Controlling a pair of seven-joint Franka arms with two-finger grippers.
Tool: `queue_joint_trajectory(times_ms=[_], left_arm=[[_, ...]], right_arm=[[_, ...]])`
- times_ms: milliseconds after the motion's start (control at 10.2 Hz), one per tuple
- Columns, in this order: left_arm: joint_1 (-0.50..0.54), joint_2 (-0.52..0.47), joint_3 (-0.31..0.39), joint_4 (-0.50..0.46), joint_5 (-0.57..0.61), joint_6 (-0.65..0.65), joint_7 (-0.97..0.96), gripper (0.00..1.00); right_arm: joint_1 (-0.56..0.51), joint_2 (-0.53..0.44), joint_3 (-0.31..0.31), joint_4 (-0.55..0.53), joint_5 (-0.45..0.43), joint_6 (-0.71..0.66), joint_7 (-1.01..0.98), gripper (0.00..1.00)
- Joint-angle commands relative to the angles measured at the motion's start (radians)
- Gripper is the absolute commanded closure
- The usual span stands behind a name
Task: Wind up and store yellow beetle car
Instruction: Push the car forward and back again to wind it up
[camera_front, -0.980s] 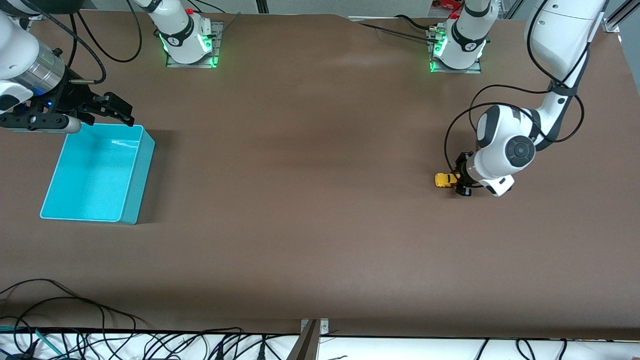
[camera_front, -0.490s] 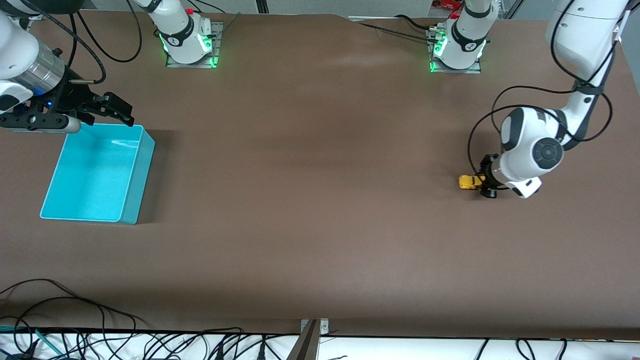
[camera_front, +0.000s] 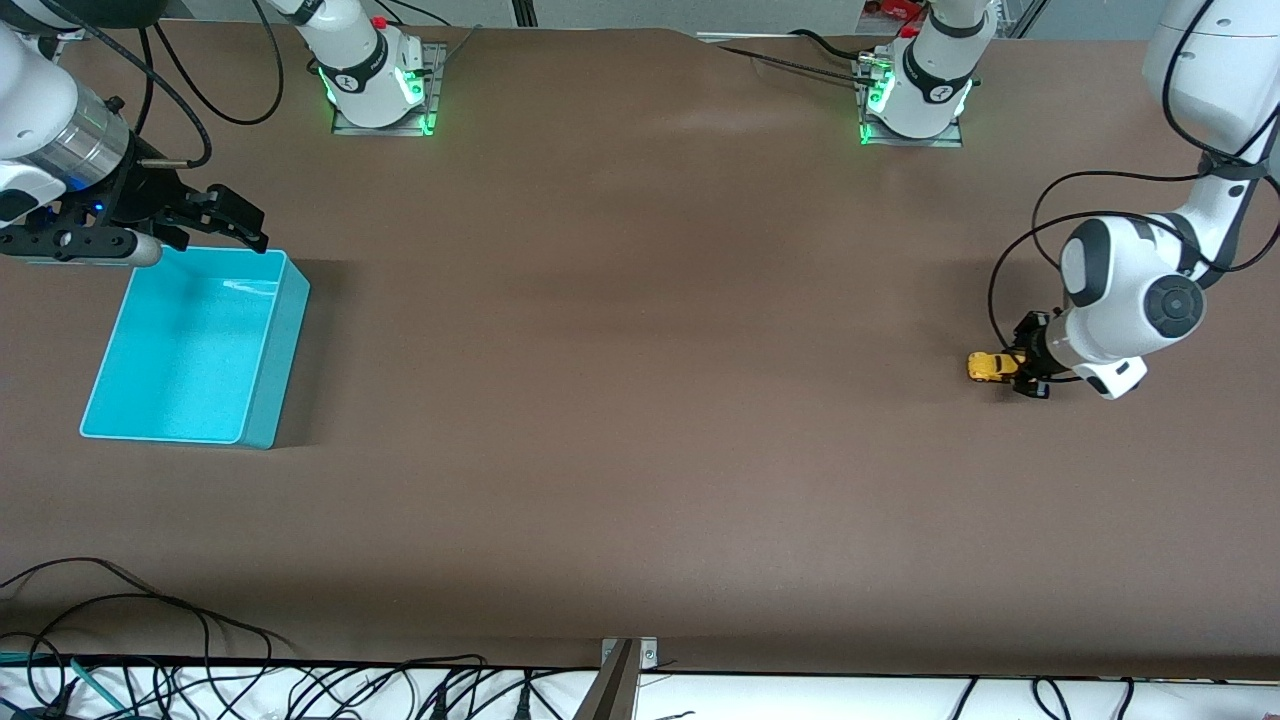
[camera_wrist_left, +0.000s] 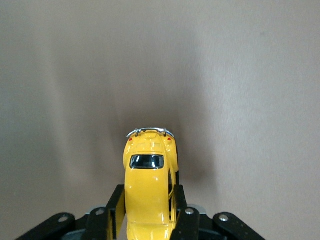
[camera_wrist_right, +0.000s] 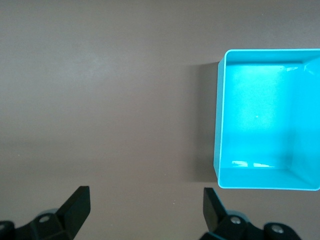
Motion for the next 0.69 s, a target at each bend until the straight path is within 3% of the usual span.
queue_joint_trajectory(times_ms=[0, 588], left_arm=[[0.023, 0.094, 0.001, 0.017, 0.036, 0.038, 0.054, 1.0], [0.02, 0.092, -0.002, 0.017, 0.036, 0.035, 0.056, 1.0]], right_arm=[[0.004, -0.005, -0.003, 0.004, -0.014, -0.004, -0.013, 0.0], [0.002, -0.005, -0.003, 0.004, -0.014, -0.004, -0.013, 0.0]])
